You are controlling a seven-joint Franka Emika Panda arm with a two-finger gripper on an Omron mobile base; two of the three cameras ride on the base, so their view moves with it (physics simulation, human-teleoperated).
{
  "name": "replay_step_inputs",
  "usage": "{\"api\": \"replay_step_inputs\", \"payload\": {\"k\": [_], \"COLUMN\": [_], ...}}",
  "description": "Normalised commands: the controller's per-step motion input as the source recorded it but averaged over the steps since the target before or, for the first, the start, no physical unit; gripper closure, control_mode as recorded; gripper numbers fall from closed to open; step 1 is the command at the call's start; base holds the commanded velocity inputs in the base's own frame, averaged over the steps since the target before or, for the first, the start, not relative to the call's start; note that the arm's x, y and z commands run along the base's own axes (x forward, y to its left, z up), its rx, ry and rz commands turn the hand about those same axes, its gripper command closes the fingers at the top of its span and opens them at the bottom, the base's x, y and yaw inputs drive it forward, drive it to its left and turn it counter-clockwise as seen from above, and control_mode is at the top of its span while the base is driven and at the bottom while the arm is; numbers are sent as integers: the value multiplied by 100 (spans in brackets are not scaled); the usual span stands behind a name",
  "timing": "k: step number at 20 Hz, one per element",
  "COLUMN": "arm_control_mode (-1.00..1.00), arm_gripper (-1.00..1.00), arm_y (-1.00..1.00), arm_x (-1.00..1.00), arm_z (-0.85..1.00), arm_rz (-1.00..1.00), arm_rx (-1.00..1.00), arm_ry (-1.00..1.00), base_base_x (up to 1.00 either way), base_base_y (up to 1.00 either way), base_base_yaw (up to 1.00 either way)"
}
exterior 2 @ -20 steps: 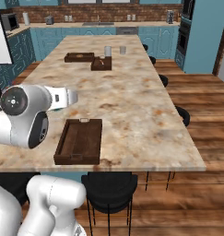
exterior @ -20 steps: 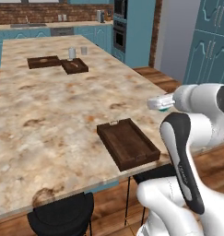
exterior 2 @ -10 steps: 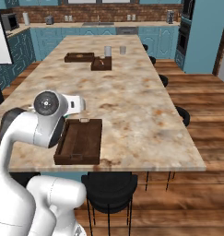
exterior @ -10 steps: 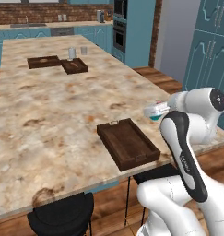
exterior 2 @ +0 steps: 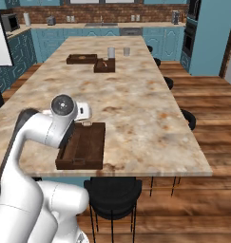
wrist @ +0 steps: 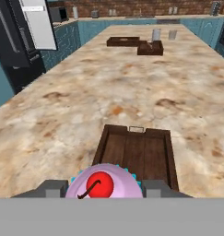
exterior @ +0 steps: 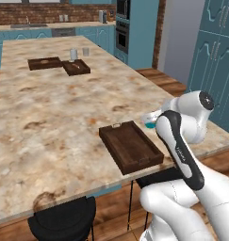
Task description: Take the cupcake and cake from the fridge and place them on the empty tray on the dining counter.
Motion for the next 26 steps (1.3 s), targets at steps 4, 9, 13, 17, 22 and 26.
{"api": "replay_step_inputs", "payload": {"k": [4, 9, 13, 17, 22, 26], "arm_control_mode": [-100, -100, -100, -100, -100, -100], "arm_gripper": [100, 100, 100, 100, 100, 100], "arm_y": [5, 7, 8, 8, 5, 7], "arm_x": [41, 51, 55, 48, 47, 48], "arm_z": [-47, -51, -48, -51, -49, -44], "arm_rz": [0, 0, 0, 0, 0, 0], "arm_rx": [0, 0, 0, 0, 0, 0], "arm_ry": [0, 0, 0, 1, 2, 3], "base_base_x": [0, 0, 0, 0, 0, 0], "base_base_y": [0, 0, 0, 0, 0, 0], "base_base_yaw": [0, 0, 0, 0, 0, 0]}}
